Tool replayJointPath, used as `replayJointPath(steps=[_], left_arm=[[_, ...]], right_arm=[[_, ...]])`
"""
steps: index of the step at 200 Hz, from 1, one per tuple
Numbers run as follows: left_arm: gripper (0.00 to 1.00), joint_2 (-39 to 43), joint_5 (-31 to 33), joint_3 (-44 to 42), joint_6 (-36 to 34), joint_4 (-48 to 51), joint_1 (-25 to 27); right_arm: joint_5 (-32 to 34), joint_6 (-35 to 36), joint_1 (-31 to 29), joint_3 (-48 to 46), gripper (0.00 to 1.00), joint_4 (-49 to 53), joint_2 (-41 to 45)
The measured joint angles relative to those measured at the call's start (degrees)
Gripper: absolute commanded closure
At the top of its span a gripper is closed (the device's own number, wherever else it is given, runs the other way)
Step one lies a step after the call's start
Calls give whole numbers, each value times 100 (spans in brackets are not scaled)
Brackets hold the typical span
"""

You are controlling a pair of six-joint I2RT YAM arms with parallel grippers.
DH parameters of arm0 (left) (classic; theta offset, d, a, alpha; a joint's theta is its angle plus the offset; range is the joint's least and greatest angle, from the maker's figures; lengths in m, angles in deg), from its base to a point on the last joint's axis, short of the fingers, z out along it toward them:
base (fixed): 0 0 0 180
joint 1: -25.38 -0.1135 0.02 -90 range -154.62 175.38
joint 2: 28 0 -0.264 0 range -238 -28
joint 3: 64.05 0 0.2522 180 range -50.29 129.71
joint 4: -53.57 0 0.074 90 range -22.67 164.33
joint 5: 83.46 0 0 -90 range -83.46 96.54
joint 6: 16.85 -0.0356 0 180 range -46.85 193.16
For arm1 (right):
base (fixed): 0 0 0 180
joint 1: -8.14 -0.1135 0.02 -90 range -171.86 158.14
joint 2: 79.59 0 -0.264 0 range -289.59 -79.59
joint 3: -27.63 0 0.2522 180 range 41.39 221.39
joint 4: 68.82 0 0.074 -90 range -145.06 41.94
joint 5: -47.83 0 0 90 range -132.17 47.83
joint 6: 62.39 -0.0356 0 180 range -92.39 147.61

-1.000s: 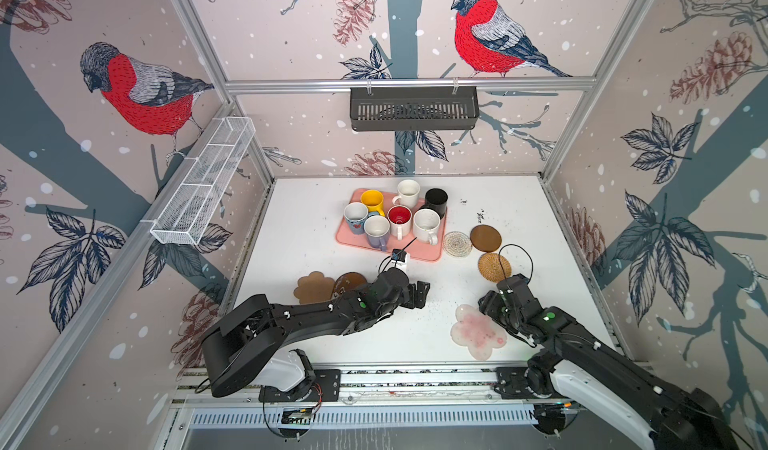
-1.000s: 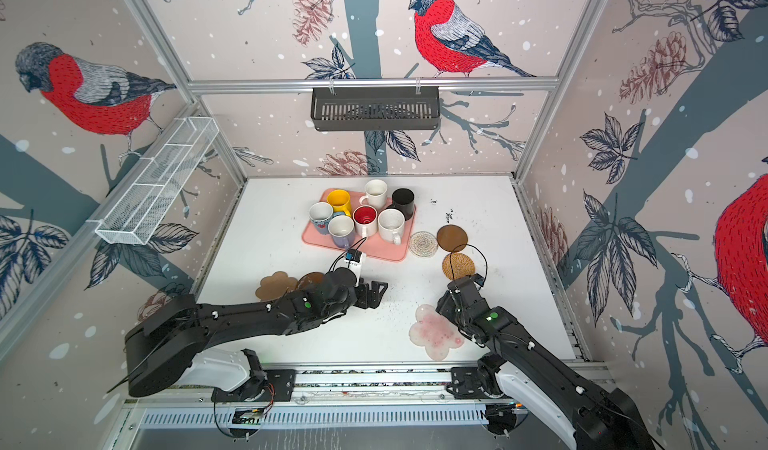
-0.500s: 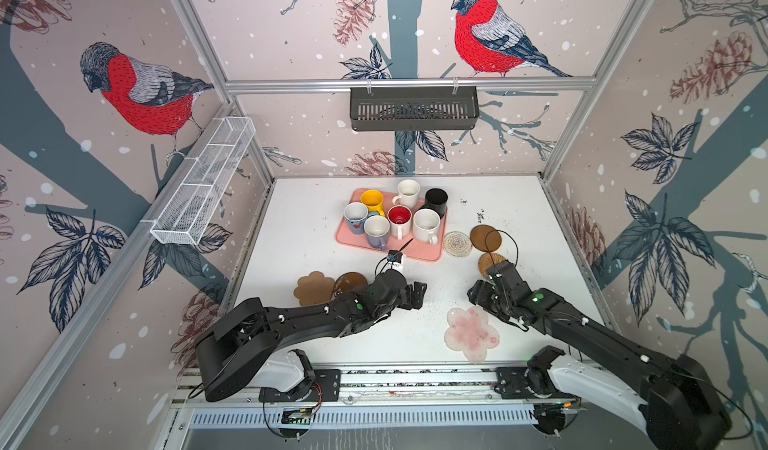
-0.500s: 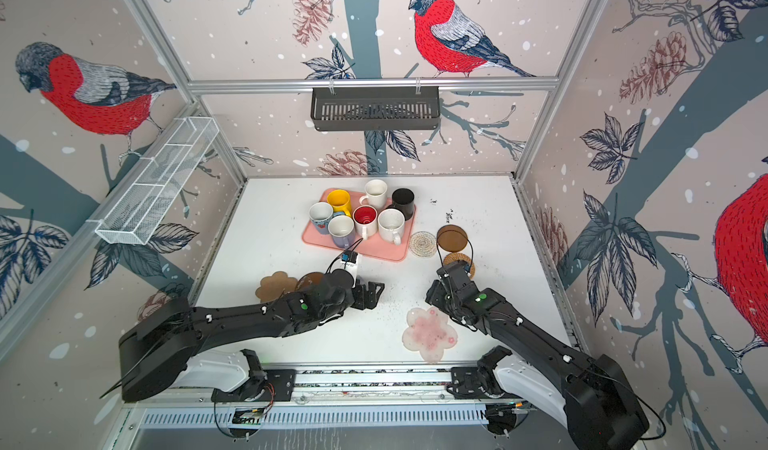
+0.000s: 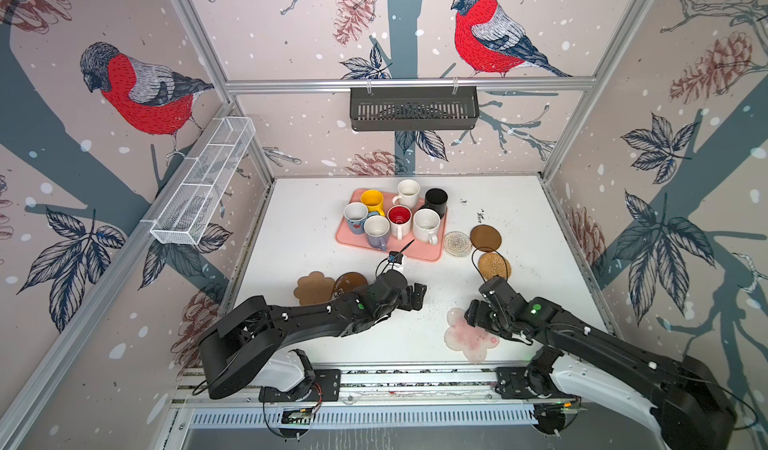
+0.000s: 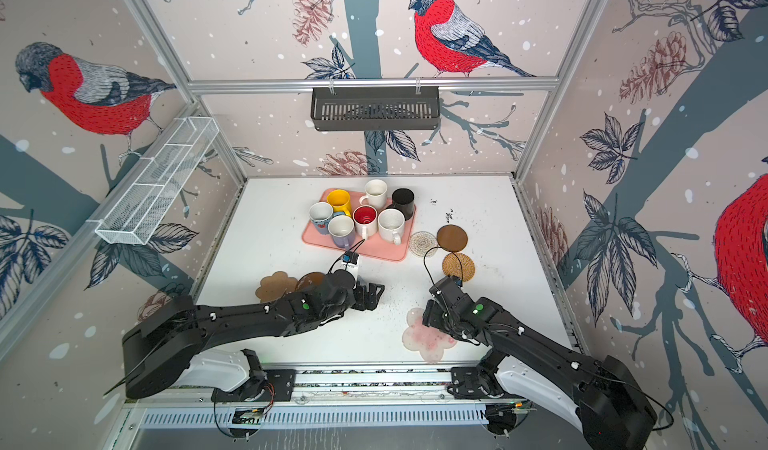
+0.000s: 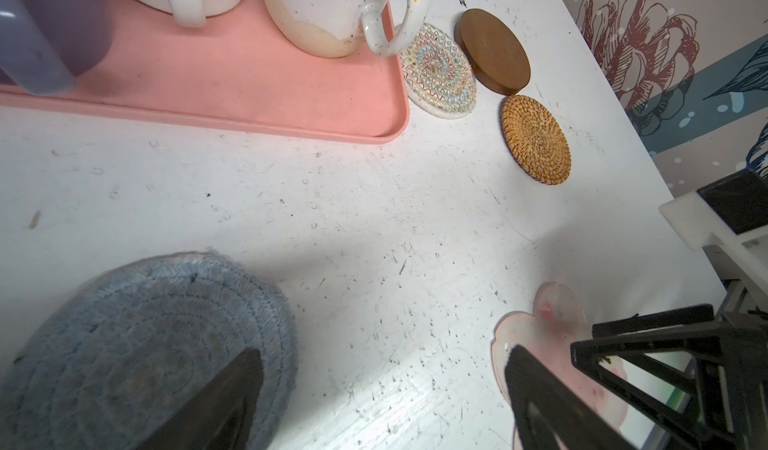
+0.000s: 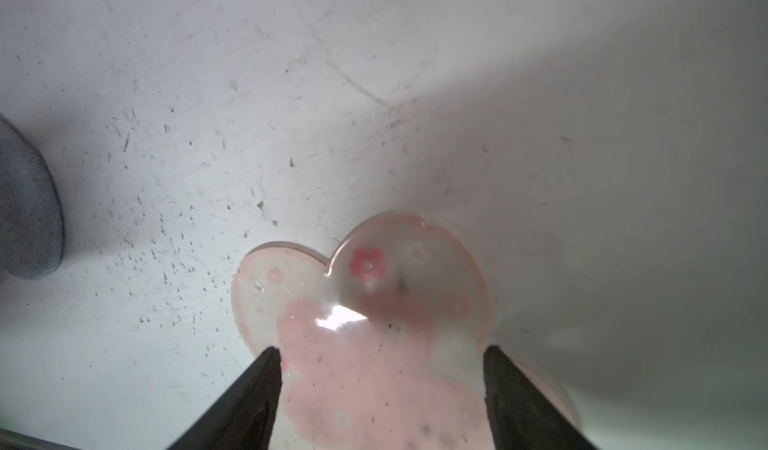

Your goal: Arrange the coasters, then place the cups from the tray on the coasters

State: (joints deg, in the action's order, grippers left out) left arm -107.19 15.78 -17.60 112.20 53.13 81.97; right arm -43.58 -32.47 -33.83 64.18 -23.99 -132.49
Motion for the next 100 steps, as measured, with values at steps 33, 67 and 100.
replayJointPath(steps=[33, 67, 100], left_arm=[[7, -9, 2, 2, -2, 0, 0], [7, -17, 7, 24, -2, 33, 0], [7, -9, 26, 33, -2, 61, 0]], right_arm=[[52, -125, -116, -66, 21, -111, -31], [105, -149, -160, -11, 22, -107, -214], [116, -162, -153, 122, 23, -70, -468]])
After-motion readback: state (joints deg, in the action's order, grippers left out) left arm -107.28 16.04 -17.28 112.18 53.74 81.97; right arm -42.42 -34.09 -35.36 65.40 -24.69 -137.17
